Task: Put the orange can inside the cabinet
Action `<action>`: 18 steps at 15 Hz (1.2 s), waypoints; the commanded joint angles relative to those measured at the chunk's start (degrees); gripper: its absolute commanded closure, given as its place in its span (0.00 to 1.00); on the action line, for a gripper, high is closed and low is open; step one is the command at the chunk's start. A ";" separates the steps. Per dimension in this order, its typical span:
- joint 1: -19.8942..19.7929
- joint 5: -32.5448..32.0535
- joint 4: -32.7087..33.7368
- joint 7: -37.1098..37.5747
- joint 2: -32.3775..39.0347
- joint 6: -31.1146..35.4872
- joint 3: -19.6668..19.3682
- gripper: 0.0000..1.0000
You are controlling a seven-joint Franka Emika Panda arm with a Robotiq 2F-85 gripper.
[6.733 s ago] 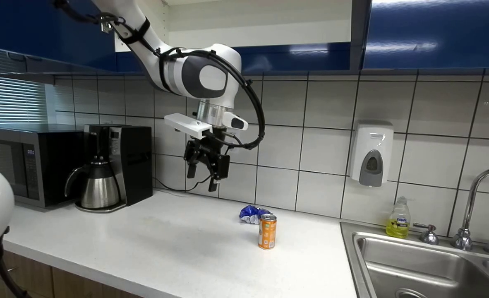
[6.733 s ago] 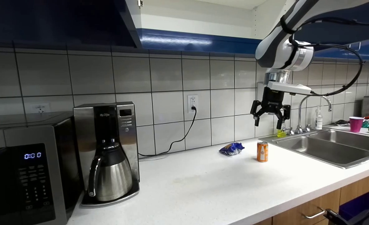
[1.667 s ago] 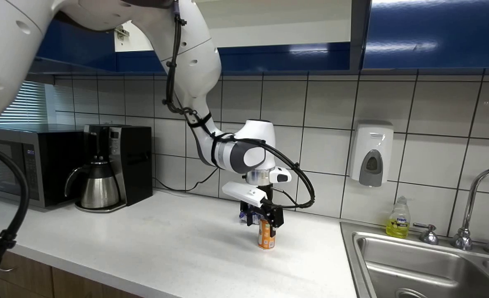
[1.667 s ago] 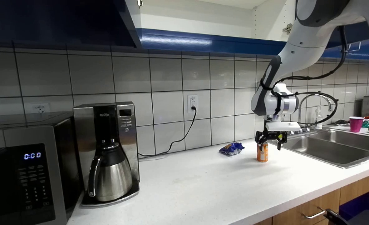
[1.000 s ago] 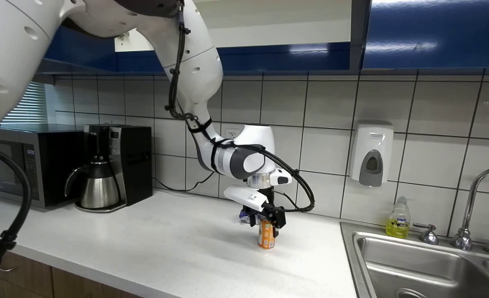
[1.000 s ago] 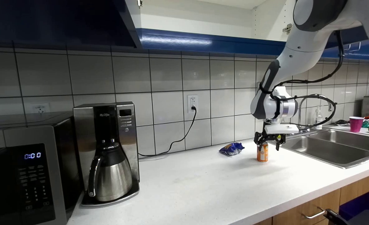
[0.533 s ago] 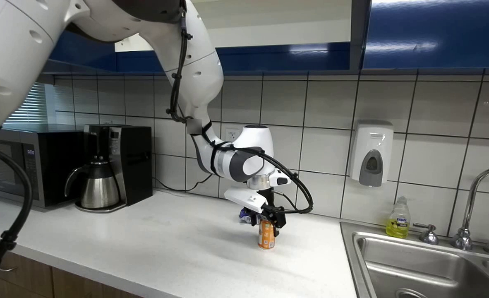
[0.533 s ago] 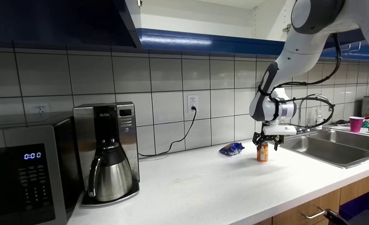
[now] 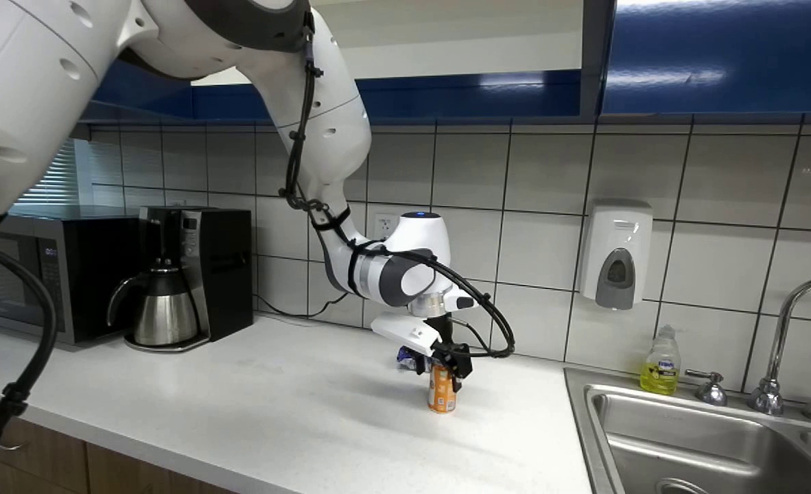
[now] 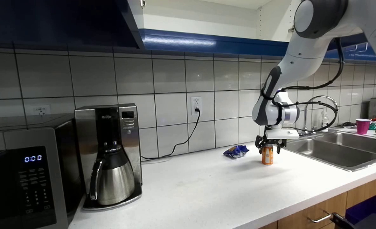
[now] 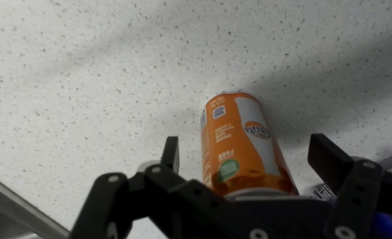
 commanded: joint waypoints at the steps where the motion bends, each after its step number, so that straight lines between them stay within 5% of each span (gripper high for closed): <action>1: -1.40 -0.03 1.48 1.08 1.17 1.01 1.38 0.00; 13: -1.28 -0.24 3.36 1.42 2.86 2.08 1.54 0.00; 14: -1.32 -0.20 3.46 1.41 2.95 2.11 1.62 0.04; 15: -1.33 -0.21 3.55 1.38 3.03 2.21 1.69 0.28; 18: -1.39 -0.20 3.73 1.29 3.34 2.52 1.99 0.37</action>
